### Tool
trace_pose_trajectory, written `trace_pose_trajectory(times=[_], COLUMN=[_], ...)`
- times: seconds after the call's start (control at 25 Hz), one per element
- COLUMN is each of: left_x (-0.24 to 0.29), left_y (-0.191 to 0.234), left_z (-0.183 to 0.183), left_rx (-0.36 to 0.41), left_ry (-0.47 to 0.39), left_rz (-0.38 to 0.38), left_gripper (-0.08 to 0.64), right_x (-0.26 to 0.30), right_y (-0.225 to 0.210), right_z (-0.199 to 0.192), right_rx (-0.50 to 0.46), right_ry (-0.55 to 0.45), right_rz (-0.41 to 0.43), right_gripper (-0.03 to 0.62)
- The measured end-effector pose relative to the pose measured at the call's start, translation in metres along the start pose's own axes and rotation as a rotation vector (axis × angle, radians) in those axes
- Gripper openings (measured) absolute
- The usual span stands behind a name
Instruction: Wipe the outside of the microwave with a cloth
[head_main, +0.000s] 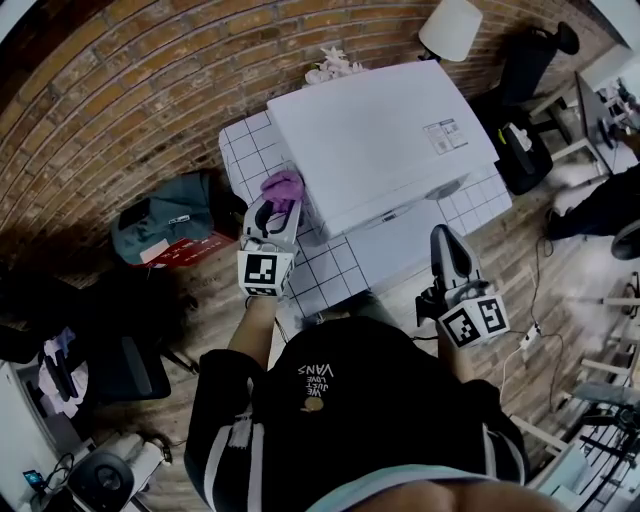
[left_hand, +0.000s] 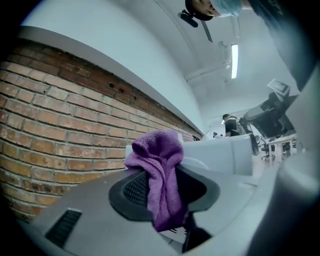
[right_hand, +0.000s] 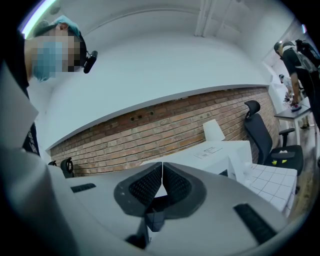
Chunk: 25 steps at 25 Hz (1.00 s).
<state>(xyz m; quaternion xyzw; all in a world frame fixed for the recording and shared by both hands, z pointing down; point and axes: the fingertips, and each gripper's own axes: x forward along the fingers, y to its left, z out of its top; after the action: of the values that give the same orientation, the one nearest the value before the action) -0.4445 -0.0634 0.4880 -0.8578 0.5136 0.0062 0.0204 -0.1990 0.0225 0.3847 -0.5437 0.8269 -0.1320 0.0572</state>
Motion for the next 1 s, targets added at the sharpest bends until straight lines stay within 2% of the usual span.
trace_pose_trajectory(times=[0.4,0.56,0.8,1.0], left_x=[0.08,0.098,0.1,0.07], left_y=[0.097,0.122,0.13,0.105], left_z=[0.002,0.002,0.001,0.002], left_rx=[0.045,0.029,-0.008,-0.004], left_ry=[0.021,0.029,0.029,0.021], left_rz=[0.136,0.187,0.227,0.196], left_gripper=[0.141,0.141,0.141,0.141], right_x=[0.02,0.019,0.014,0.009], right_y=[-0.039,-0.054,-0.059,-0.045], right_z=[0.004,0.007,0.001,0.0], right_rx=[0.002,0.001,0.014,0.016], right_ry=[0.043,0.05,0.069,0.059], right_rz=[0.002,-0.013,-0.009,0.022], right_gripper=[0.004,0.005,0.004,0.003])
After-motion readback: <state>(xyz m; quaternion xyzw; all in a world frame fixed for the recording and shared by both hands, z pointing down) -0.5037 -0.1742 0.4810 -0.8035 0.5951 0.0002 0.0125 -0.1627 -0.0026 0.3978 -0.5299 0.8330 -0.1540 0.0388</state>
